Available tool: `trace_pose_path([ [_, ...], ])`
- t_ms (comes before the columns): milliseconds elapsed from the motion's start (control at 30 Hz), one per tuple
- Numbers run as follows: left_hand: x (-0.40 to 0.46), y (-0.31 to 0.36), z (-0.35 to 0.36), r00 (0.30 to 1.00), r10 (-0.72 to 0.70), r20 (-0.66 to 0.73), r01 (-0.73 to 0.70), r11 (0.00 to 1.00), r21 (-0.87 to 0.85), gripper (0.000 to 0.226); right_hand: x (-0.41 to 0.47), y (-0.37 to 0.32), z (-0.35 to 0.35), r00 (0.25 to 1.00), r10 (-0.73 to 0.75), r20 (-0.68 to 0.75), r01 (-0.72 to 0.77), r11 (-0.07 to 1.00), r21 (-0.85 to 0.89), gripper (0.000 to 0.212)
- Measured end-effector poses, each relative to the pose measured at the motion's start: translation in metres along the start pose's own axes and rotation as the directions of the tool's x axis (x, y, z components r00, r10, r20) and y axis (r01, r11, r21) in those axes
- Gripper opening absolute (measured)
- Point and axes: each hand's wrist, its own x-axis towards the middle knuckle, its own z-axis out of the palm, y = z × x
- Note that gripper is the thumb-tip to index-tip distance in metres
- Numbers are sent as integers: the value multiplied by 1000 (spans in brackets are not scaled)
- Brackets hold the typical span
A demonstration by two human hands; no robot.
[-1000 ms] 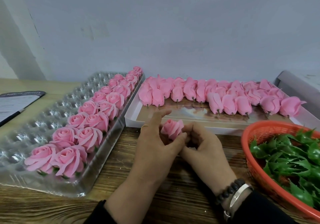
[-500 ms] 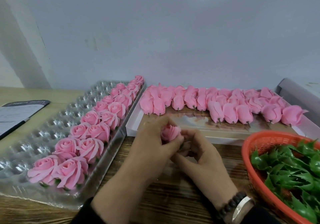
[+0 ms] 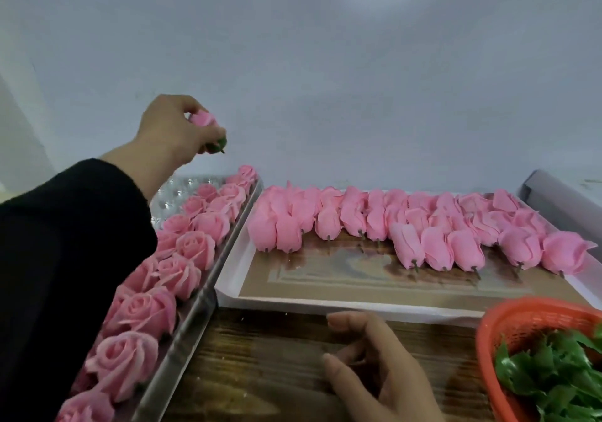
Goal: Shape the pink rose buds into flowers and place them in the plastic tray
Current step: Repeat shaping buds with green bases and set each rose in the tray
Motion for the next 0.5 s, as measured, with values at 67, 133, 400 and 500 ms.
trace_pose_path([
  [67, 17, -12, 6, 999, -19, -27, 20, 999, 33, 13, 1, 1, 3, 1000, 5, -28, -5, 1000, -8, 33],
  [133, 29, -25, 15, 999, -38, -24, 40, 996, 85, 12, 3, 4, 3, 999, 15, -32, -16, 1000, -25, 35],
  [400, 49, -75, 48, 993, -105, 48, 80, 927, 367, 13, 18, 0, -9, 959, 256, 118, -255, 967, -26, 12],
  [500, 55, -84, 54, 981, -172, 87, 114, 882, 458, 14, 21, -1, -13, 922, 287, 259, -304, 952, 29, 27],
])
